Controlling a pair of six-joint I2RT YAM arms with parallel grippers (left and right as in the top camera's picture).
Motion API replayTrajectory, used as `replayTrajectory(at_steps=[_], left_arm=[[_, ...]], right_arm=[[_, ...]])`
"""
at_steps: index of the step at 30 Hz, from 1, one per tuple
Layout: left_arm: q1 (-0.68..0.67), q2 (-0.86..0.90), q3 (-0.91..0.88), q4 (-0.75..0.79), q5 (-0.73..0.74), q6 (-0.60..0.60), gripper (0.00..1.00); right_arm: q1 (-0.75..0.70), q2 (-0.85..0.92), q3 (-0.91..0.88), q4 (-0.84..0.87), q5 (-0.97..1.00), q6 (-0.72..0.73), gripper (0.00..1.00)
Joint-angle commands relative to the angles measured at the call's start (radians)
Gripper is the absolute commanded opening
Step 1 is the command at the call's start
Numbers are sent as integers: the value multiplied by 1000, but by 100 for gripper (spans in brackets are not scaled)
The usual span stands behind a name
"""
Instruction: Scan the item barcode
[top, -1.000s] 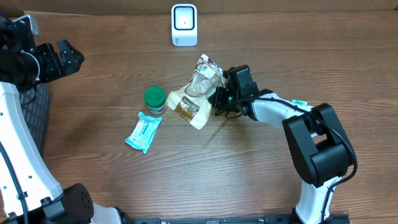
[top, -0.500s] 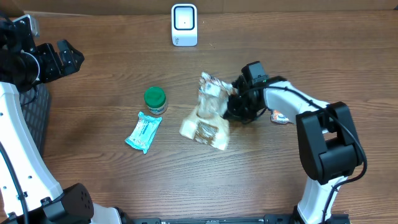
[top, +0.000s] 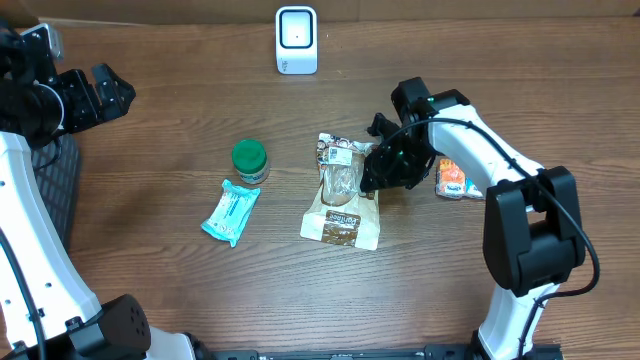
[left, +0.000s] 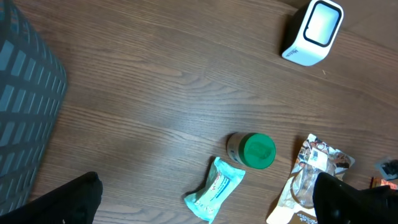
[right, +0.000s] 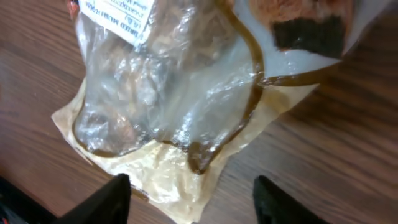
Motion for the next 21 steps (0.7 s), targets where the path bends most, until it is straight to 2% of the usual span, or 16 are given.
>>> replayTrajectory(at_steps=[1, 6, 10, 14, 21], left_arm=[[-3, -7, 14, 1, 8, 19, 100], [-3, -7, 14, 1, 8, 19, 99], [-3, -7, 14, 1, 8, 19, 99], [-3, -7, 14, 1, 8, 19, 100], [-3, -7, 14, 1, 8, 19, 100]], right_arm=[[-63, -10, 6, 17, -34, 13, 66], [-155, -10, -68, 47, -174, 13, 68], [-172, -10, -215, 149, -243, 16, 68], [-156, -10, -335, 283, -243, 93, 68], [-68, -10, -488, 599, -242, 310, 68]])
